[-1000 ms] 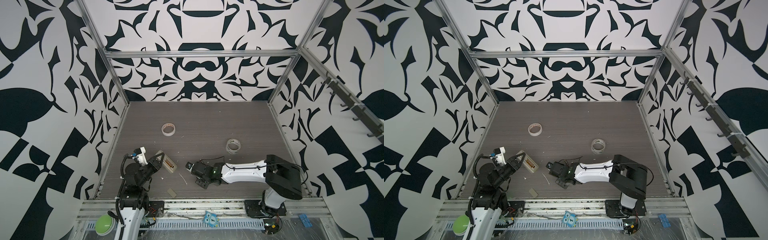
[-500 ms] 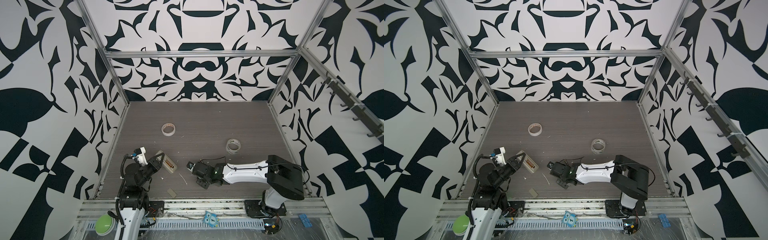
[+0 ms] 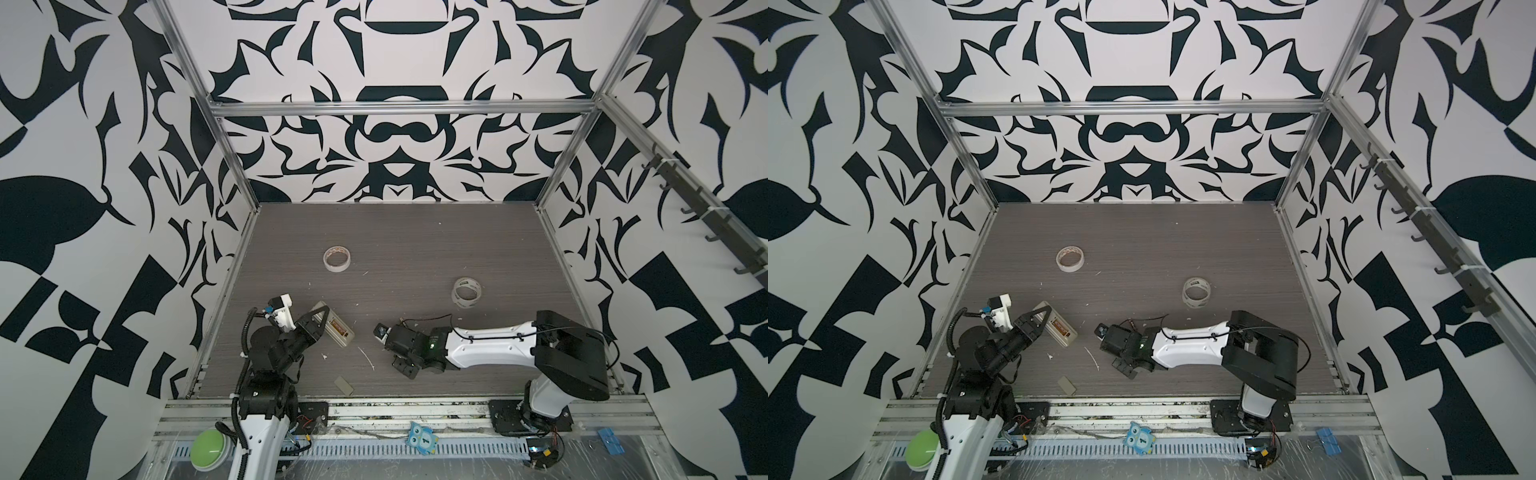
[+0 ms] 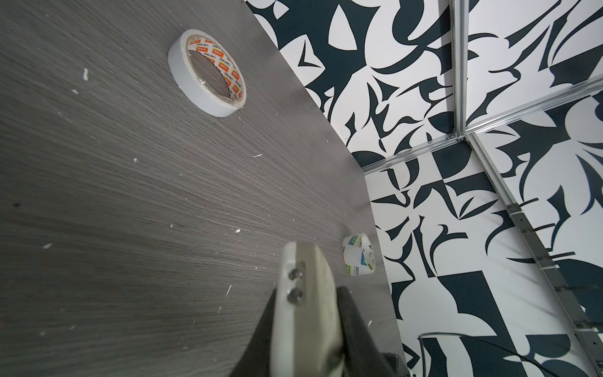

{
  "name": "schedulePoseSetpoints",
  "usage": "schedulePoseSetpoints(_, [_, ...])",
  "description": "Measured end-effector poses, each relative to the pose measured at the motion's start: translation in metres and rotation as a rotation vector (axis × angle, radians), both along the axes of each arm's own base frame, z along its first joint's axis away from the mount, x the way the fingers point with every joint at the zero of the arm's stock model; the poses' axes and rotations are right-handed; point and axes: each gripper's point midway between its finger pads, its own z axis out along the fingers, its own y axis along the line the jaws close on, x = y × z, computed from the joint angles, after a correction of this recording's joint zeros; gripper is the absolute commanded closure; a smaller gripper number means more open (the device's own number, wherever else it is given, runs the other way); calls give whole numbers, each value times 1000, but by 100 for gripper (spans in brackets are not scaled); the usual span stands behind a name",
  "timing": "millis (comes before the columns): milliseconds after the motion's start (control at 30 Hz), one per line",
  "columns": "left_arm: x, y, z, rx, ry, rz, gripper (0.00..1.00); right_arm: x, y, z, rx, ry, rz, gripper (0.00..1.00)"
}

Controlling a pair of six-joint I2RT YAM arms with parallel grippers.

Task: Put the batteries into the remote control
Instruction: 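Carry the AA battery with the right gripper over the remote's open compartment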

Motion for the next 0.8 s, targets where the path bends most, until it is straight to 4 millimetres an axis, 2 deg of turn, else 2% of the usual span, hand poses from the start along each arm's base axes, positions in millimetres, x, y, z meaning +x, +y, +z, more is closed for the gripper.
schedulePoseSetpoints(333, [0,-1,6,-8,-23,-7,100,-2,-5,1,12,-5,-2,98])
schedulePoseSetpoints(467, [0,-3,14,-27,-55,-18,100,-3,-7,10,29,-10,4,100])
schedulePoseSetpoints(667, [0,-8,23,-77,-109,-45,100,-4,-8,47,83,-38,23,100])
schedulePoseSetpoints(800, [-1,-12,33,-115,-155,-68,100,-3,-6,84,137,-68,37,100])
